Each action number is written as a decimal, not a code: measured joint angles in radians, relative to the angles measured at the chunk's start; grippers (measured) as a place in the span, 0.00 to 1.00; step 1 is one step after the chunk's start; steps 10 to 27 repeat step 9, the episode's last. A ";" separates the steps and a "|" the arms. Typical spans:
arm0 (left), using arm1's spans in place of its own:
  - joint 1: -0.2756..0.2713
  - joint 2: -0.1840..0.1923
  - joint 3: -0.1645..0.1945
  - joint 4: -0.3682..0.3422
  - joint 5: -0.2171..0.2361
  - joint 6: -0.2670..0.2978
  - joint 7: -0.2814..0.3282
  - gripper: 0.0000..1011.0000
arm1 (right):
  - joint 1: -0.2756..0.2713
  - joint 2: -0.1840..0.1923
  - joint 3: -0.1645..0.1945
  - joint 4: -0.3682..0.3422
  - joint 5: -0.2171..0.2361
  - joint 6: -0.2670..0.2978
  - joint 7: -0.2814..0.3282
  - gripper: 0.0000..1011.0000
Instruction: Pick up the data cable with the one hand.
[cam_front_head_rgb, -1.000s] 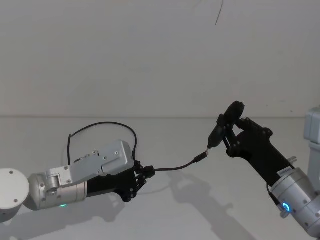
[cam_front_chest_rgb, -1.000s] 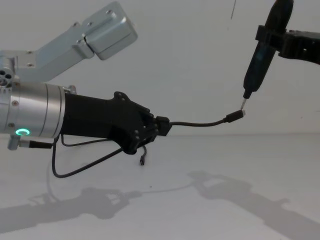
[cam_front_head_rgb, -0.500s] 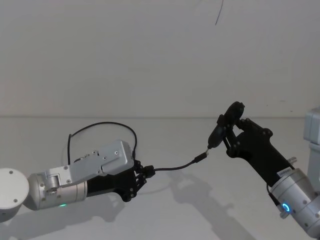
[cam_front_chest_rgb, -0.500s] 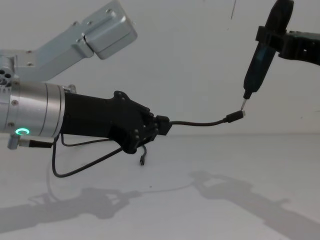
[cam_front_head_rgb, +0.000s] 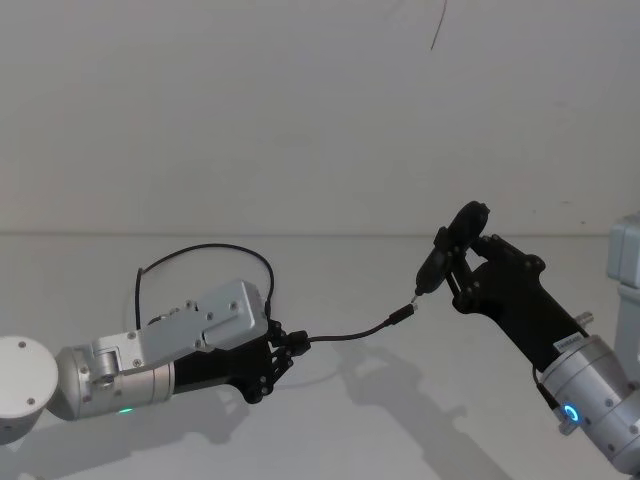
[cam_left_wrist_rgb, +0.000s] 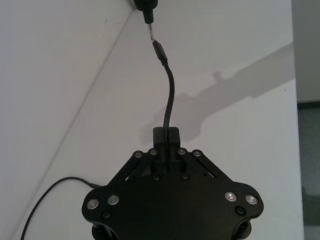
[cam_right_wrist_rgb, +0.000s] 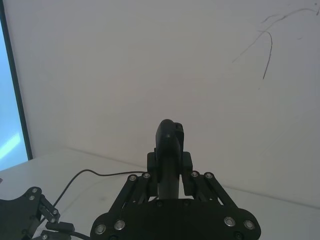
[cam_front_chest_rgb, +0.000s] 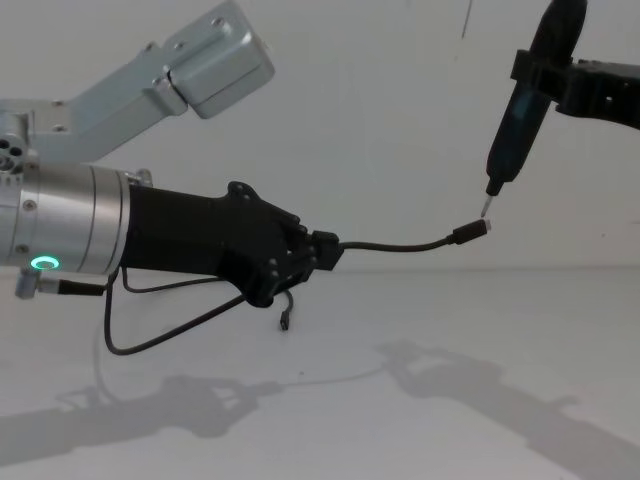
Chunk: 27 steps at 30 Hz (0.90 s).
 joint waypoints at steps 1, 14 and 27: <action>0.000 0.000 0.000 0.000 0.000 0.000 0.000 0.05 | 0.000 0.000 0.000 0.000 0.000 -0.001 0.000 0.26; 0.000 0.000 0.000 0.000 0.000 0.000 0.000 0.05 | 0.001 -0.001 0.000 0.001 0.000 -0.002 0.001 0.26; 0.000 0.000 0.000 0.000 0.000 0.000 0.000 0.05 | 0.001 -0.001 0.000 0.001 0.000 -0.002 0.001 0.26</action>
